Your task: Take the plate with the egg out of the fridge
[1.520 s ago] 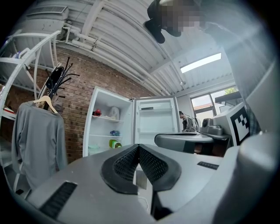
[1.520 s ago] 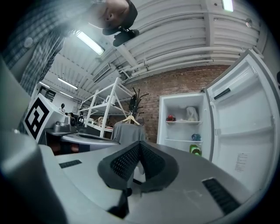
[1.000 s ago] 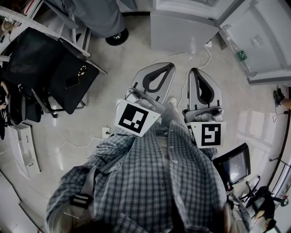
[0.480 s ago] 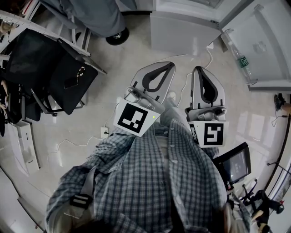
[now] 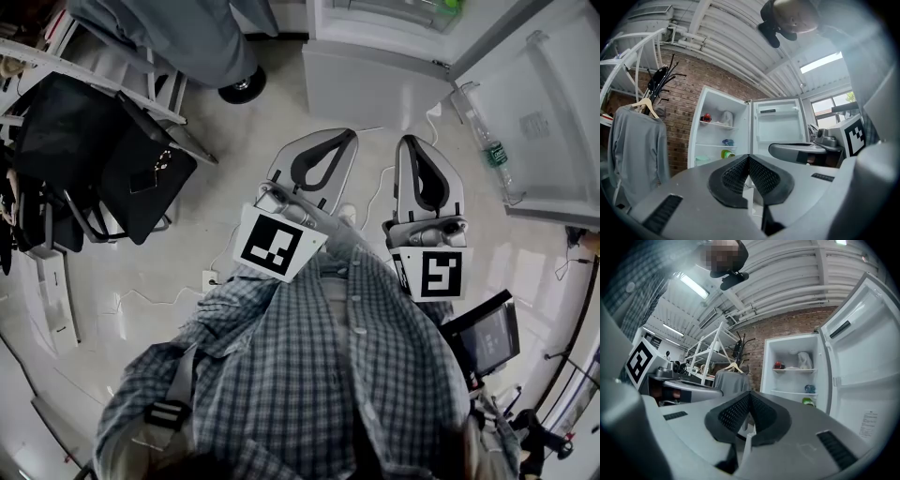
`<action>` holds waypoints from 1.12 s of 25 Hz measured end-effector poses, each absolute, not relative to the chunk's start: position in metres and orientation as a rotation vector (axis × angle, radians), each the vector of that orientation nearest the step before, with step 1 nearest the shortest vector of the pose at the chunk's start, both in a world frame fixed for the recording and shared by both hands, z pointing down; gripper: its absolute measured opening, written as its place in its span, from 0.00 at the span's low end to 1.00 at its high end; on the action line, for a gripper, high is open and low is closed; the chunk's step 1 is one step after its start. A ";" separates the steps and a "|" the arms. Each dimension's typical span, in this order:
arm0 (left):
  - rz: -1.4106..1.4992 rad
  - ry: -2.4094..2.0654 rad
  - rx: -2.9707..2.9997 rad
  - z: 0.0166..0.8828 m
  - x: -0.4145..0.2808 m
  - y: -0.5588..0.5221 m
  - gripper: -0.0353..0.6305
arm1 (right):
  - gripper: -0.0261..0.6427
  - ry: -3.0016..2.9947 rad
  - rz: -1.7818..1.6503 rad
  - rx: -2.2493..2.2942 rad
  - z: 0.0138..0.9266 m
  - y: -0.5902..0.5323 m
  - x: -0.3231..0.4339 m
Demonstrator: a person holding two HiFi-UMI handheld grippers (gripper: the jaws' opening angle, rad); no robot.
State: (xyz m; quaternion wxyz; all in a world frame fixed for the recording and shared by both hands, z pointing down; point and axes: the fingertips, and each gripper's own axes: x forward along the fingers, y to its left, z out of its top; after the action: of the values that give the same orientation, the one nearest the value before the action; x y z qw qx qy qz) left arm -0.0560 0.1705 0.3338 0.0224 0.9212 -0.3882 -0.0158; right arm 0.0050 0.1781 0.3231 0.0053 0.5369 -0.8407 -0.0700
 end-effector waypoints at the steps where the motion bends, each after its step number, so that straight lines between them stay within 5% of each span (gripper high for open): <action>1: -0.049 -1.211 2.853 0.332 -0.052 0.166 0.06 | 0.05 -2.641 -0.207 1.679 0.321 0.172 0.007; 28: -0.086 -1.353 2.830 0.323 0.018 0.083 0.06 | 0.05 -2.691 -0.320 1.569 0.306 0.092 0.073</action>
State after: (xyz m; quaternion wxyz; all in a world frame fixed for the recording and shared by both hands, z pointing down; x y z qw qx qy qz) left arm 0.0183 0.0829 0.3231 0.0020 0.9019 -0.4311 -0.0274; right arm 0.0732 0.0917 0.3063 0.0050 0.5009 -0.8594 -0.1023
